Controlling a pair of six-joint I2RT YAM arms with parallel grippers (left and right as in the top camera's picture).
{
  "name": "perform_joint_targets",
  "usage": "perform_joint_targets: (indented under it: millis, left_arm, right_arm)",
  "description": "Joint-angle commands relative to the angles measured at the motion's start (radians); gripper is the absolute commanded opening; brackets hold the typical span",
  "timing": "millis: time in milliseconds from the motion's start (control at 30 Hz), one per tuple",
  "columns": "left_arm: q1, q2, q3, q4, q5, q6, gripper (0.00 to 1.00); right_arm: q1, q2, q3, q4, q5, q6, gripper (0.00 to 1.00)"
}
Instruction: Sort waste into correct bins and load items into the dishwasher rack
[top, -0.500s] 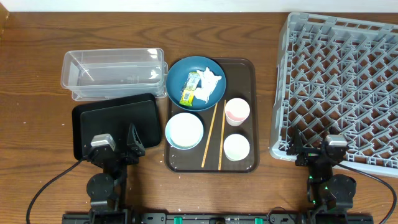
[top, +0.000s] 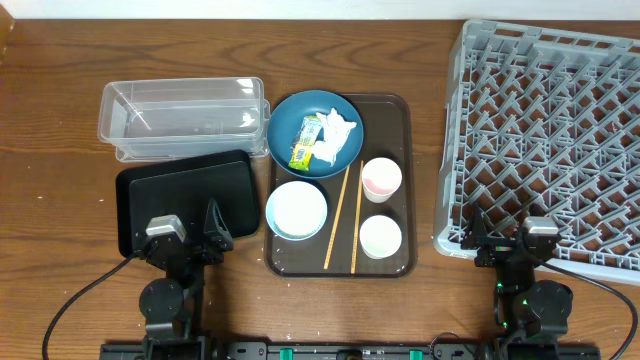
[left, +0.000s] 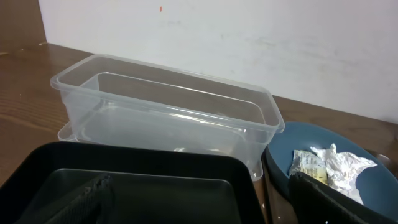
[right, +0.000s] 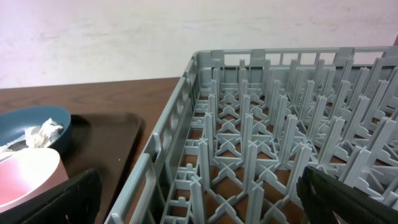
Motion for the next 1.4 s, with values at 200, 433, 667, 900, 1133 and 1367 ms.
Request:
perform_joint_targets:
  millis: [200,433,667,900,1133,1367]
  left_arm:
    - [-0.001,-0.007,-0.028,-0.018,-0.002,0.013,0.91]
    - [-0.001,-0.007,-0.028,-0.018,-0.002,0.013,0.92]
    - [-0.001,-0.007,-0.028,-0.018,-0.002,0.013,0.91]
    - [-0.001,-0.007,-0.028,-0.018,-0.002,0.013,0.92]
    - [-0.001,-0.007,-0.028,-0.018,-0.002,0.013,0.92]
    - [-0.001,0.003,0.016,-0.021,0.024,-0.041,0.92]
  right_arm:
    - [0.013,-0.007,-0.001,-0.003,-0.004,-0.006,0.99]
    - [0.013,-0.007,-0.001,-0.003,-0.004,-0.006,0.99]
    - [0.013,-0.007,-0.001,-0.003,-0.004,-0.006,0.99]
    - [0.013,-0.007,-0.001,-0.003,-0.004,-0.006,0.99]
    - [0.013,-0.007,-0.001,0.006,-0.004,-0.006,0.99]
    - [0.012,-0.005,0.037,0.015,0.054,0.001,0.99]
